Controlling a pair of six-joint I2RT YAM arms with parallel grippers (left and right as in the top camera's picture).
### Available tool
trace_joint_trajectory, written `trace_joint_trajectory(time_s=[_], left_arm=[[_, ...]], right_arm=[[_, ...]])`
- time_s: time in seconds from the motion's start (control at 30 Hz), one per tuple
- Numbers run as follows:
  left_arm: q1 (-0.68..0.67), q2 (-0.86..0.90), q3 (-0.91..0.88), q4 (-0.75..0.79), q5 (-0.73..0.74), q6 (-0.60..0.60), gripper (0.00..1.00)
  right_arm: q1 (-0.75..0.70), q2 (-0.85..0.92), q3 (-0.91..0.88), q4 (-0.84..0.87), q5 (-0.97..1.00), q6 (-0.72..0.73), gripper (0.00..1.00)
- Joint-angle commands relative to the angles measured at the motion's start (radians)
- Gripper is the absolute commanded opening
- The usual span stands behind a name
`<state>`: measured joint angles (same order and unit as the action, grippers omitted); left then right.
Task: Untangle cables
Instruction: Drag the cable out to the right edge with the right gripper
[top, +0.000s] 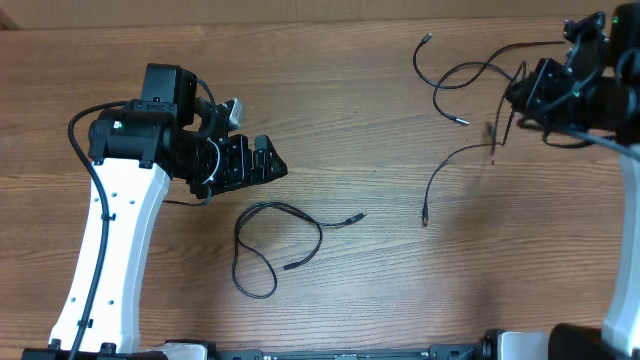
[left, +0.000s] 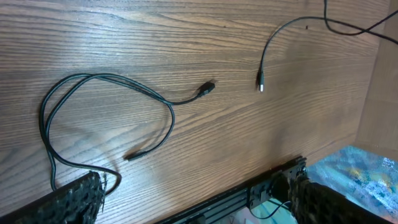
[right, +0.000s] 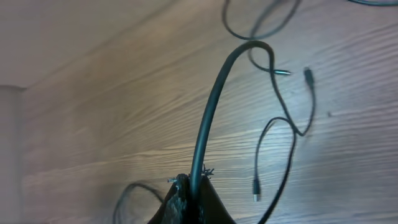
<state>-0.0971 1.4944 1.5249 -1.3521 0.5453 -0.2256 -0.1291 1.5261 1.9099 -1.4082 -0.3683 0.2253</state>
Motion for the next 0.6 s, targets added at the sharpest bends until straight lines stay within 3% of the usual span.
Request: trace_joint_trajectory(time_s=[0.0, 0.47, 0.57], left_arm=[[-0.003, 0.003, 0.000, 0.012, -0.006, 0.008, 0.97], [-0.003, 0.003, 0.000, 0.021, -0.006, 0.008, 0.97], [-0.003, 0.003, 0.000, 0.021, -0.006, 0.008, 0.97]], right_arm=[[-0.001, -0.034, 0.022, -0.016, -0.080, -0.018, 0.04], [-0.019, -0.008, -0.127, -0.069, -0.129, -0.020, 0.04], [-0.024, -0.008, -0.188, -0.059, -0.212, -0.022, 0.04]])
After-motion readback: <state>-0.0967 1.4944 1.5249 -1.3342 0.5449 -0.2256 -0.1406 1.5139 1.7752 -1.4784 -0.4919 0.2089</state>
